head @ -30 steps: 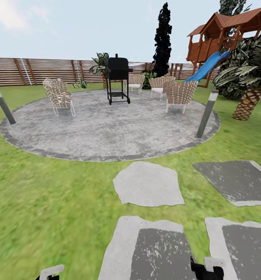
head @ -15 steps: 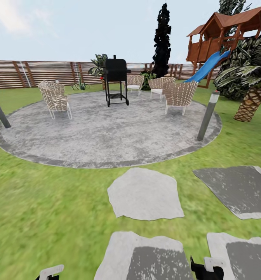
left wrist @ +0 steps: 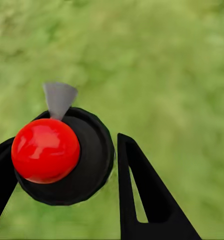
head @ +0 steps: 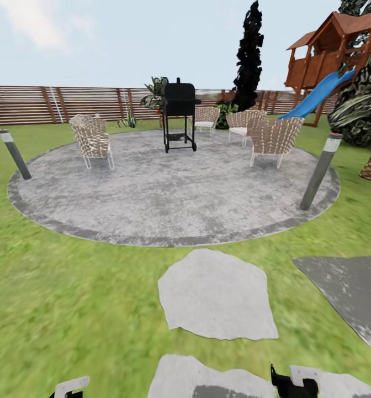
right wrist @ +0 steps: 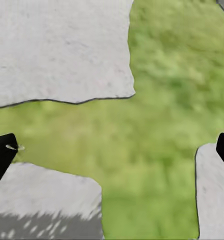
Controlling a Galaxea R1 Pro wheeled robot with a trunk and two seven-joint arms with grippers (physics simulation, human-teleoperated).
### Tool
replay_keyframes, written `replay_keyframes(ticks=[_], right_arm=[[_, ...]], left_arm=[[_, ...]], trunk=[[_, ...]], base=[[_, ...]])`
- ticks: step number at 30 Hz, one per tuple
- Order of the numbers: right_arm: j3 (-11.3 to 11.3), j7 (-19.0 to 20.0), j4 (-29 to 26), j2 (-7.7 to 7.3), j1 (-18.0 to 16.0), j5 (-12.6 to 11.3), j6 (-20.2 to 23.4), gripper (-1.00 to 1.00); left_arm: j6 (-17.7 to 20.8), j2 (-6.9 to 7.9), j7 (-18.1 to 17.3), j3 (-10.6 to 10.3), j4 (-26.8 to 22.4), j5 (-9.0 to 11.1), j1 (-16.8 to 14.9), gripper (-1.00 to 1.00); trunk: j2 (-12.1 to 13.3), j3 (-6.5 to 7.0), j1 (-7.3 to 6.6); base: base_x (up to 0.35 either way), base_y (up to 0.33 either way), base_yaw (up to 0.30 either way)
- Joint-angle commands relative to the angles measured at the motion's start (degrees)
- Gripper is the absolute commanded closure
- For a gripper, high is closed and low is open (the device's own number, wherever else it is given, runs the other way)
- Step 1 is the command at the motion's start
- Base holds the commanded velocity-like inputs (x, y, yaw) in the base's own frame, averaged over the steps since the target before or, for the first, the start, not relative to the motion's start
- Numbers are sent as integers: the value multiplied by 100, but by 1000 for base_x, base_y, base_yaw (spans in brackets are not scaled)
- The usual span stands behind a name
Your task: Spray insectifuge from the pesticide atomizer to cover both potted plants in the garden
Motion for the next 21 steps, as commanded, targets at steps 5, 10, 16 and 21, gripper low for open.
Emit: replay_keyframes(ticks=[5, 10, 16, 21], right_arm=[[-28, -34, 9, -3, 0, 61, -20, -100], [-31, -27, 9, -10, 1, 67, -20, -100], [-29, -25, 9, -12, 2, 73, -20, -100], [-30, -25, 9, -12, 2, 74, -20, -100]], left_arm=[[-21, 1, 42, 17, 11, -58, -6, 100], [-21, 2, 42, 17, 11, -56, -6, 100], [-21, 2, 42, 17, 11, -56, -6, 100], [-19, 3, 42, 17, 11, -58, -6, 100]], trunk=[[-2, -5, 2], [-2, -5, 2], [-2, -5, 2], [-2, -5, 2]], base=[[338, 0, 83], [338, 64, 5], [338, 101, 0], [338, 33, 0]])
